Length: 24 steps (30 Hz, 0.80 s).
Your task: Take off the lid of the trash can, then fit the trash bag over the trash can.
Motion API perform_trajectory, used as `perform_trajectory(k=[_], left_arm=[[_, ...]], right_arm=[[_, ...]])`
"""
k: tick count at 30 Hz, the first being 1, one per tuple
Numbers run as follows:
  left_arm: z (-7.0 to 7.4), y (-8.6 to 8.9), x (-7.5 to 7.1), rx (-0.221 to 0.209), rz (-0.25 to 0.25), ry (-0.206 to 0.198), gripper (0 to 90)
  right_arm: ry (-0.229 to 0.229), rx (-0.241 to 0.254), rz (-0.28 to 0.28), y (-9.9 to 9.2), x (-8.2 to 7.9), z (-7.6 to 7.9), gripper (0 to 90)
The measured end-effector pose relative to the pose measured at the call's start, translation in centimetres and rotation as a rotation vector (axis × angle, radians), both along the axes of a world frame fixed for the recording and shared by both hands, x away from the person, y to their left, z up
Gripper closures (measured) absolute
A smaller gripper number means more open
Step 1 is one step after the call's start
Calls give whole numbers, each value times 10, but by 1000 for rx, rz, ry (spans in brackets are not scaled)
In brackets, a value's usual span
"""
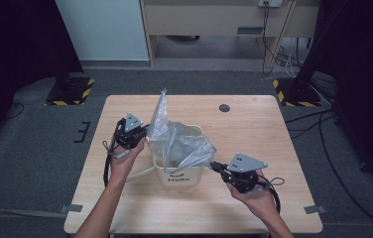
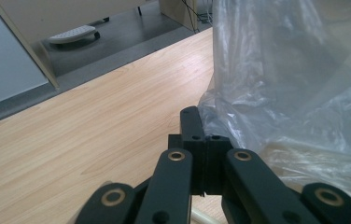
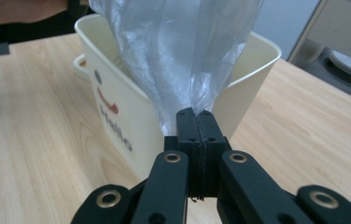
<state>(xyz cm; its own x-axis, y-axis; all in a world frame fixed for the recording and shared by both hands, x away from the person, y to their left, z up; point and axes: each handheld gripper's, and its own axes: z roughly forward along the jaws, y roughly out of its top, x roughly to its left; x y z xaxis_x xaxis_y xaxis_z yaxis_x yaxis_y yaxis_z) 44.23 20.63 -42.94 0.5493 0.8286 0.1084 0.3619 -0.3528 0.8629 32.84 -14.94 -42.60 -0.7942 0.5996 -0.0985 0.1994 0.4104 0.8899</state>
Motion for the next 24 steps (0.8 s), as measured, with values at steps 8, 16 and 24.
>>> perform_trajectory(k=[8,16,24], left_arm=[[-7,-3,2,13,-10,18,900],[-12,-6,0,-2,-17,26,900],[-17,-14,-5,-24,-41,32,900]], right_arm=[[17,-18,12,1,-3,-11,900],[31,-26,2,1,-3,-17,900],[28,-59,-7,0,-1,-21,900]])
